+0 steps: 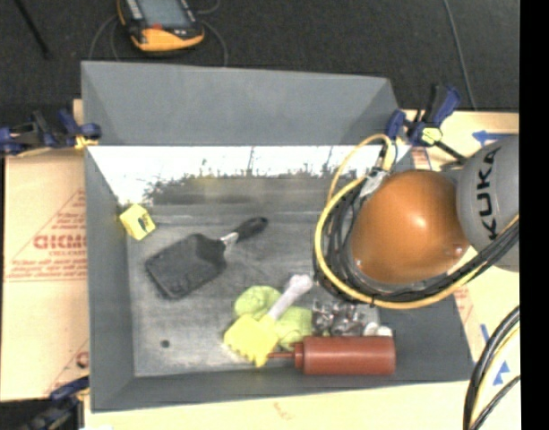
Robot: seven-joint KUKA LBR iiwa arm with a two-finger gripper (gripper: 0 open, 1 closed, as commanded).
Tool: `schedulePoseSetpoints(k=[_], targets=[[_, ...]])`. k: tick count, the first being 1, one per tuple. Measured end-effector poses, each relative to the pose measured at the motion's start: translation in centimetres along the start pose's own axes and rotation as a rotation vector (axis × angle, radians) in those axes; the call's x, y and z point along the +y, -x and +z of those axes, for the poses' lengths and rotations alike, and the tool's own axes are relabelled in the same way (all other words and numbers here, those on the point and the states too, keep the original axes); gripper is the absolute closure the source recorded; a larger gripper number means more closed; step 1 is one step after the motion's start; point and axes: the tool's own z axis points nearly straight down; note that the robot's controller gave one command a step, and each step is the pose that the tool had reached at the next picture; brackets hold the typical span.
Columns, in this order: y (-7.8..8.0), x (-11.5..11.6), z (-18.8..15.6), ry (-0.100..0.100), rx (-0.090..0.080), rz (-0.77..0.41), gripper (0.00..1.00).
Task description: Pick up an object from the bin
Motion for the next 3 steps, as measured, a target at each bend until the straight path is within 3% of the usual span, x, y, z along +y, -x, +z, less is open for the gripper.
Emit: schedulePoseSetpoints(k=[1, 2, 3], targets=[[-0.7, -0.9, -3.1, 0.001, 0.004, 0.021, 1.00], [-0.5, -0.2, -5.6, 0.018, 0.007, 0.006, 1.00], [2.5, 0.1, -7.4, -0.002, 0.002, 0.134, 1.00]])
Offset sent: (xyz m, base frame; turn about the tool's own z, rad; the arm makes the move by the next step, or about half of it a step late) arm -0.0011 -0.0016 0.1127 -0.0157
